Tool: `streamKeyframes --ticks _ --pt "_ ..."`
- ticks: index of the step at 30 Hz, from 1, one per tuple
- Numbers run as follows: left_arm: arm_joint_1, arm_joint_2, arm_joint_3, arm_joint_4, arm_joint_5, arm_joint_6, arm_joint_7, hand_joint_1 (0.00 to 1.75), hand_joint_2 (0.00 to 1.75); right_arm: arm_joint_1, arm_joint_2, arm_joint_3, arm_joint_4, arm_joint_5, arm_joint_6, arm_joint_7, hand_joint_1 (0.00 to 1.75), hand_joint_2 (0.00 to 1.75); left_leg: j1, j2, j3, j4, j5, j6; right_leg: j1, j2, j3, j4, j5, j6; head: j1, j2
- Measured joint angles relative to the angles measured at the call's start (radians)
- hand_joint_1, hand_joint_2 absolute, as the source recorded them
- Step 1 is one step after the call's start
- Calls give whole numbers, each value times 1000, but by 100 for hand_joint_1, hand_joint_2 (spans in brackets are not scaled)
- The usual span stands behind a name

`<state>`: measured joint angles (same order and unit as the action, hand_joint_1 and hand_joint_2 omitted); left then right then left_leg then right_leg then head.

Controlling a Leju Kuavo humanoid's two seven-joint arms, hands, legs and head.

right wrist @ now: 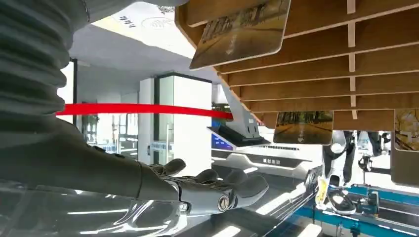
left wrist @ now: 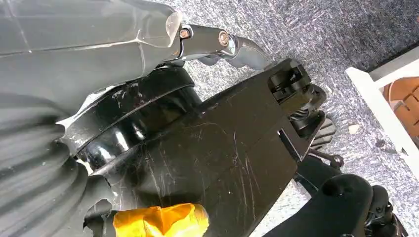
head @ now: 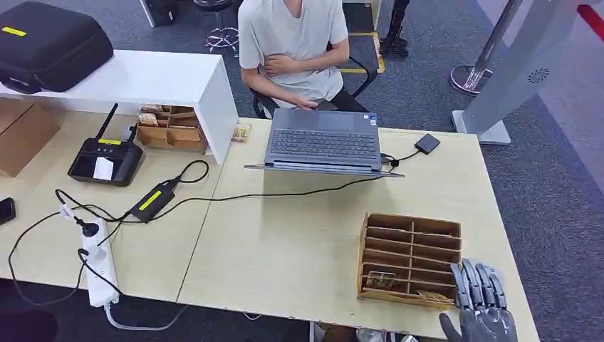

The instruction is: Pass the card to the sensor for recognition and then transmit it.

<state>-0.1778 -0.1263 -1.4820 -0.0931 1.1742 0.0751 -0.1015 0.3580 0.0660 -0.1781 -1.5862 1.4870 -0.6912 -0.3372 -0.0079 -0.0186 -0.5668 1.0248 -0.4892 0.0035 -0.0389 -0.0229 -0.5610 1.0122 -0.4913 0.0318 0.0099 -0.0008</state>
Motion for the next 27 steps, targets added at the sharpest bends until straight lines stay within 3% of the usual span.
streamKeyframes --ticks 11,27 --pt "0 0 0 0 -1 -2 -4 0 175 -4 2 19 22 11 0 53 0 175 0 0 0 0 0 0 0 0 0 0 0 0 0 0" --pt "1 0 0 0 1 -2 -4 0 175 -2 2 34 25 10 0 65 0 175 0 0 0 0 0 0 0 0 0 0 0 0 0 0"
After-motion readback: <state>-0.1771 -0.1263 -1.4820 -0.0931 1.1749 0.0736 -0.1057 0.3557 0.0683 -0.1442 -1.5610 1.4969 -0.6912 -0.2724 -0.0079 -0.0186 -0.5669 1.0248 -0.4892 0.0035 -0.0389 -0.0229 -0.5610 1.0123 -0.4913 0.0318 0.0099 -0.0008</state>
